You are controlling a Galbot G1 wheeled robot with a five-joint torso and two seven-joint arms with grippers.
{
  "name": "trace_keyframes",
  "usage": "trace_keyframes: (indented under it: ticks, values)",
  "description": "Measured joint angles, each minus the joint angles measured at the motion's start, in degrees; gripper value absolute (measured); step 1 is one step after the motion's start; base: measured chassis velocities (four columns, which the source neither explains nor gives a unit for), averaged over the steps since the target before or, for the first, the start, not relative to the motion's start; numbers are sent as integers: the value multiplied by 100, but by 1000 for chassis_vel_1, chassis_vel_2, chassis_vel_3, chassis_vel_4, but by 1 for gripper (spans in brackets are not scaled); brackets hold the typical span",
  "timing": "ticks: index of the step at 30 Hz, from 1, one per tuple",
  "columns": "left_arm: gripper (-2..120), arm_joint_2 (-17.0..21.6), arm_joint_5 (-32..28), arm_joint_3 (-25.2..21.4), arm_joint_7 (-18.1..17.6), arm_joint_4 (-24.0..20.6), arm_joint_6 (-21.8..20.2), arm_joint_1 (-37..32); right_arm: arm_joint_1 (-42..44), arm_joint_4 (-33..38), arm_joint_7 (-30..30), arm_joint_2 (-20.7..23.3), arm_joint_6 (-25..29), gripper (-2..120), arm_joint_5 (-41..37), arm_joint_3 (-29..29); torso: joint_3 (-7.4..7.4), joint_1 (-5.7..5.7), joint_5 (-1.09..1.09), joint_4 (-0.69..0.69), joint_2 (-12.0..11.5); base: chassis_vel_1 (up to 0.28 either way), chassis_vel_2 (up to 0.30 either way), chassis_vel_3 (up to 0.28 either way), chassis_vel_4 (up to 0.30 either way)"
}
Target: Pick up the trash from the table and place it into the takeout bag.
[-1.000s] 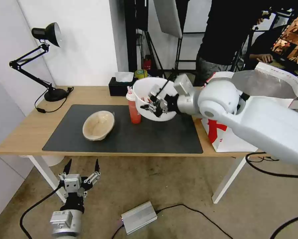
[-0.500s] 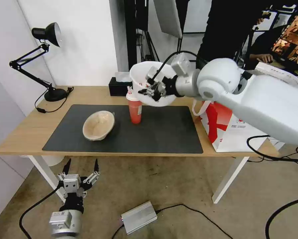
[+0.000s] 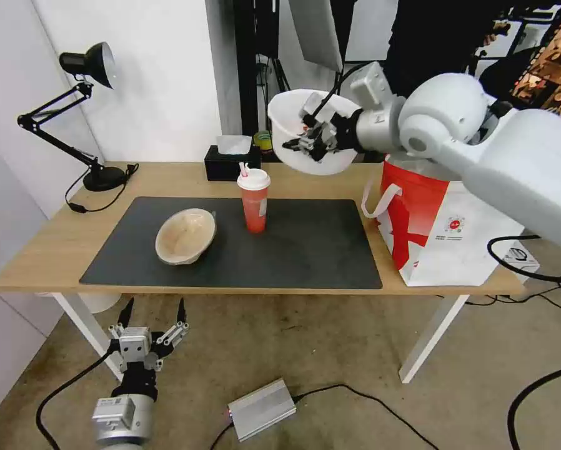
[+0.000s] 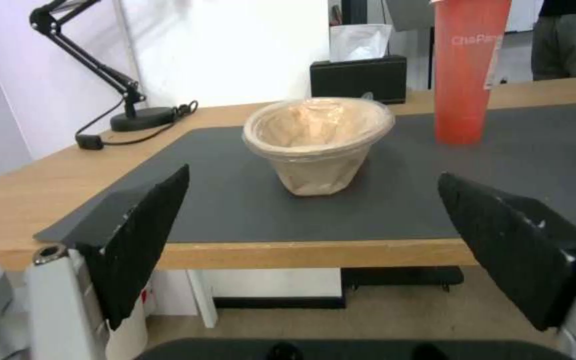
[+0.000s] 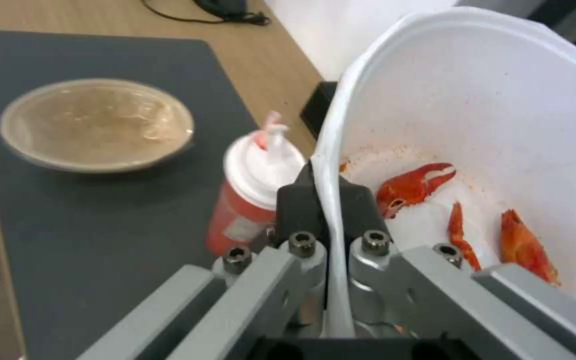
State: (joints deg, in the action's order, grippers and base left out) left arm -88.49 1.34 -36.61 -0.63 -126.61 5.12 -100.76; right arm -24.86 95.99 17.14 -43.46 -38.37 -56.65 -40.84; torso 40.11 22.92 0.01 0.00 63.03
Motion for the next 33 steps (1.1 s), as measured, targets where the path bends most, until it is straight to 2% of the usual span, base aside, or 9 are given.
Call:
trace_keyframes:
  ticks: [18,33]
  values:
    - [100,41,-7,10,0,-27,0,-1,-364,-342,348,490,99,0,152,-93,0,0,0,0,0,0,0,0,0]
    - [100,45,-6,20,0,-42,-3,-12,133,-372,494,1192,194,0,362,249,0,0,0,0,0,0,0,0,0]
